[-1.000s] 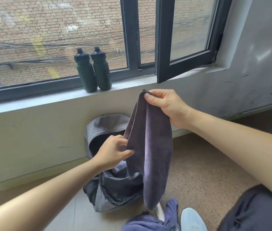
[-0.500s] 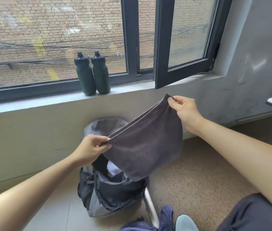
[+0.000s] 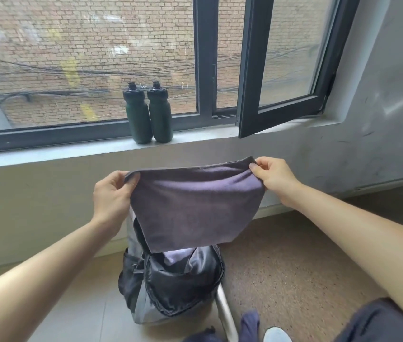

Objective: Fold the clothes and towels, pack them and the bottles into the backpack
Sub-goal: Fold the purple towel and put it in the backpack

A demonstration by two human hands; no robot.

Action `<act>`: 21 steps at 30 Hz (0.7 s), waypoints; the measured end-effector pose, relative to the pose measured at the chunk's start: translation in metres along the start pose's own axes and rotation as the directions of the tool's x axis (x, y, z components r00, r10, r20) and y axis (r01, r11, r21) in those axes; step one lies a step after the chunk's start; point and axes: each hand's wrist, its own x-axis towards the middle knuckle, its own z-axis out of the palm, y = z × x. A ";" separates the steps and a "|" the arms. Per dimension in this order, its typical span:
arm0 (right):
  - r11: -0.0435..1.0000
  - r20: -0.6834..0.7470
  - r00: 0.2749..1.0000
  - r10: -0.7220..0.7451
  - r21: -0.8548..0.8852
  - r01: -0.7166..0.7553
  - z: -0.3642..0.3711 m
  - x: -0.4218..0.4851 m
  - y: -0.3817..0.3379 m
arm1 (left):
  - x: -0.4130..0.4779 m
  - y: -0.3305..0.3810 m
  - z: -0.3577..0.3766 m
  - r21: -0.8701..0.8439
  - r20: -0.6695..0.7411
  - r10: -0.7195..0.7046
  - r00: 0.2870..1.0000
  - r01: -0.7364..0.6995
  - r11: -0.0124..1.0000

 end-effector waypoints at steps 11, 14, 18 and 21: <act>0.986 0.028 0.987 0.161 0.048 -0.162 0.015 -0.002 0.002 | 0.009 -0.018 -0.006 0.049 0.046 -0.288 0.957 0.286 0.957; 0.978 0.033 0.984 0.174 0.115 -0.176 0.021 -0.009 -0.008 | -0.004 0.006 0.007 -0.046 0.090 -0.378 0.922 0.383 0.923; 0.965 0.115 0.983 0.140 0.206 -0.161 0.038 -0.026 -0.031 | -0.019 0.027 0.026 -0.103 0.212 -0.388 0.897 0.415 0.904; 0.957 0.228 0.971 0.074 0.257 -0.134 0.054 -0.041 -0.046 | -0.028 0.036 0.038 -0.073 0.332 -0.371 0.867 0.416 0.906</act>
